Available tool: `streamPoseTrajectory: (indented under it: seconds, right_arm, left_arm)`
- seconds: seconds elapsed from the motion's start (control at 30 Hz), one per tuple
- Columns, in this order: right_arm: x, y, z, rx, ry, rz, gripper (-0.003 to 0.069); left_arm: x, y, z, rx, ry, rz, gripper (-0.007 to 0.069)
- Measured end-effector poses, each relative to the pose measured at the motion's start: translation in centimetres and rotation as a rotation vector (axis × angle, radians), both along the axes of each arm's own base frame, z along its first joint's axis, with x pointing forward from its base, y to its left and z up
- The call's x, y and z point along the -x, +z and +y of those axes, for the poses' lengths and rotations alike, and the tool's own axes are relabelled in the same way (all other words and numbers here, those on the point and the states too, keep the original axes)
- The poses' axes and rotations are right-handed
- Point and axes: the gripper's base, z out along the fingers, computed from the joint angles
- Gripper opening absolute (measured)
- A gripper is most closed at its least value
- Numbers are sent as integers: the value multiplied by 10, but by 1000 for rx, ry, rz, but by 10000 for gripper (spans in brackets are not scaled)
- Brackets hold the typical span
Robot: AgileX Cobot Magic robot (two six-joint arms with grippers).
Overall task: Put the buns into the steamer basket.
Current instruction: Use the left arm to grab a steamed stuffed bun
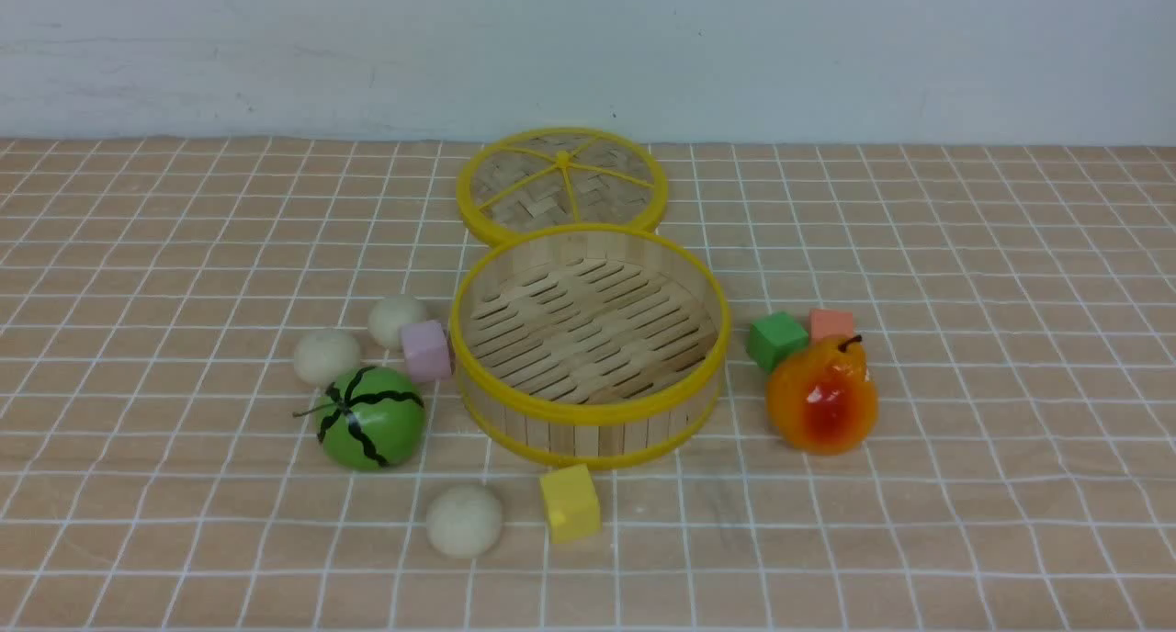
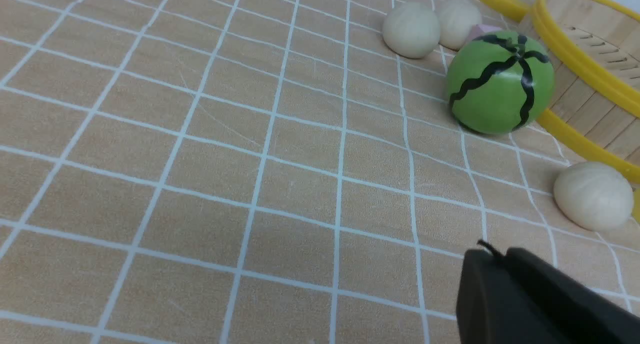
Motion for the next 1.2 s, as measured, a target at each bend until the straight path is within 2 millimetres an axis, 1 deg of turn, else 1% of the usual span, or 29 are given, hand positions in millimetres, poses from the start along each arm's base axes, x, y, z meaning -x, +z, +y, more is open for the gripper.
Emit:
streamPoseTrajectory:
  seconds: [0.53,0.63,0.83,0.87,0.9,0.97,1.0,1.13,1.2]
  right_arm:
    - [0,0,0,0,0,0,241]
    - [0,0,0,0,0,0,241]
    - [0,0,0,0,0,0,241]
    - [0,0,0,0,0,0,241]
    - [0,0,0,0,0,0,241]
    - [0,0,0,0,0,0,241]
    - [0,0,0,0,0,0,241]
    - [0,0,0,0,0,0,241]
    - [0,0,0,0,0,0,241]
  left_arm:
    - [0,0,1,-28,2,-3,38]
    - [-1,2,1,-28,0,-27,38]
    - [-4,21,-2,37,-14,-242,41]
    - [-4,22,-2,46,-14,-249,42]
    - [-4,27,-2,87,-14,-306,44]
    - [-4,33,-3,127,-12,-362,47]
    - [-4,39,-2,183,-5,-426,50]
    - [-2,46,-1,223,2,-503,50]
    - [-2,47,-1,225,2,-506,52]
